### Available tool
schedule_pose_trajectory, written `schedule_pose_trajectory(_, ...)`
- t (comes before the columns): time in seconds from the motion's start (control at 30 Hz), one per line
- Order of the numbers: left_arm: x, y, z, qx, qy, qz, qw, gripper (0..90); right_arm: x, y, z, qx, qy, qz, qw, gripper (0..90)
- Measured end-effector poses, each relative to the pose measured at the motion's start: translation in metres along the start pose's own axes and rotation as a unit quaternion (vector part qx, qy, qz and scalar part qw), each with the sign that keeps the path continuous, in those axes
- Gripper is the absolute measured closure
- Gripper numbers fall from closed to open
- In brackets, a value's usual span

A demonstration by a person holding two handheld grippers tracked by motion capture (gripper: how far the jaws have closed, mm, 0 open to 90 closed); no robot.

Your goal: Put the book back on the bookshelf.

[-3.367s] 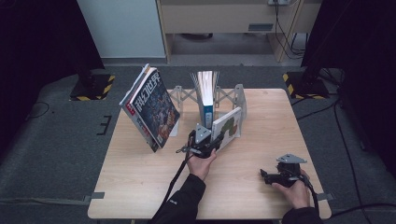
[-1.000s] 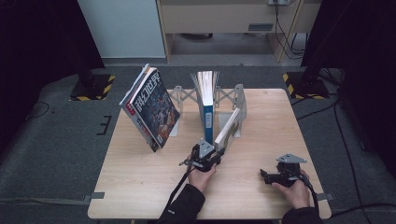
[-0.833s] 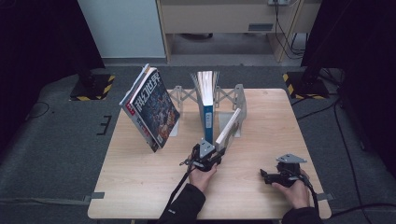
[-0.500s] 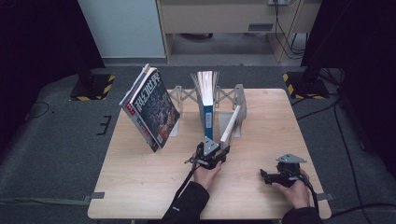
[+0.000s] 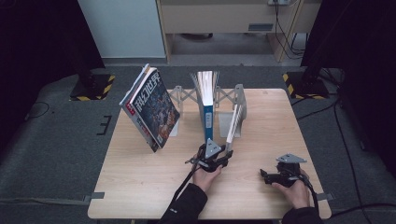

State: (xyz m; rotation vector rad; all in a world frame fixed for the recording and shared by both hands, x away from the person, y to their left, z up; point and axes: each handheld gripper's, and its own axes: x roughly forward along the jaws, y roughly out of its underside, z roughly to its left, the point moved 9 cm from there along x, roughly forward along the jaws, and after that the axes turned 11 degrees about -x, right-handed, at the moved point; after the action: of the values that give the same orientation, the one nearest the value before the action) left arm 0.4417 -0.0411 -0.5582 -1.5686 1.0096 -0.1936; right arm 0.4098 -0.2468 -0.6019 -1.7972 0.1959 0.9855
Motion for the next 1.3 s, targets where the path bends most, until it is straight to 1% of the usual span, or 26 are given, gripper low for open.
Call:
schedule_pose_trajectory(0.07, 0.0, 0.0, -0.001, -0.002, 0.005, 0.001, 1.0, 64.7, 0.0, 0.0, 0.0, 0.001, 0.0, 0.0, 1.0, 5.1)
schedule_pose_trajectory(0.23, 0.006, -0.003, -0.005, 0.003, 0.005, 0.006, 1.0, 64.5, 0.0, 0.0, 0.0, 0.0, 0.0, 0.0, 1.0, 5.1)
schedule_pose_trajectory(0.4, 0.016, -0.007, -0.006, 0.002, 0.006, 0.01, 0.9999, 64.4, 0.0, 0.0, 0.0, -0.001, 0.0, 0.0, 1.0, 5.1)
schedule_pose_trajectory(0.47, 0.02, -0.011, -0.005, 0.001, 0.007, 0.008, 0.9999, 64.0, 0.0, 0.0, 0.0, -0.001, 0.0, 0.0, 1.0, 5.1)
schedule_pose_trajectory(0.5, 0.022, -0.012, -0.005, 0.0, 0.006, 0.005, 1.0, 63.5, 0.0, 0.0, 0.0, -0.001, 0.0, 0.0, 1.0, 5.1)
schedule_pose_trajectory(0.57, 0.025, -0.014, -0.003, 0.002, 0.002, 0.006, 1.0, 63.2, 0.0, 0.0, 0.0, -0.001, 0.0, 0.0, 1.0, 5.1)
schedule_pose_trajectory(0.7, 0.034, -0.02, -0.001, -0.001, -0.004, 0.009, 1.0, 62.6, 0.0, 0.0, 0.0, -0.001, 0.0, 0.0, 1.0, 5.0)
schedule_pose_trajectory(0.87, 0.044, -0.024, 0.002, -0.006, -0.003, 0.002, 1.0, 61.5, 0.0, 0.0, 0.0, -0.001, 0.0, 0.0, 1.0, 5.1)
schedule_pose_trajectory(1.1, 0.055, -0.03, 0.007, 0.002, -0.016, 0.002, 0.9999, 61.5, 0.0, 0.0, 0.0, -0.001, 0.0, 0.0, 1.0, 5.0)
schedule_pose_trajectory(1.3, 0.06, -0.033, 0.008, 0.001, -0.02, 0.001, 0.9998, 60.1, 0.0, 0.0, 0.0, -0.001, 0.0, 0.0, 1.0, 5.0)
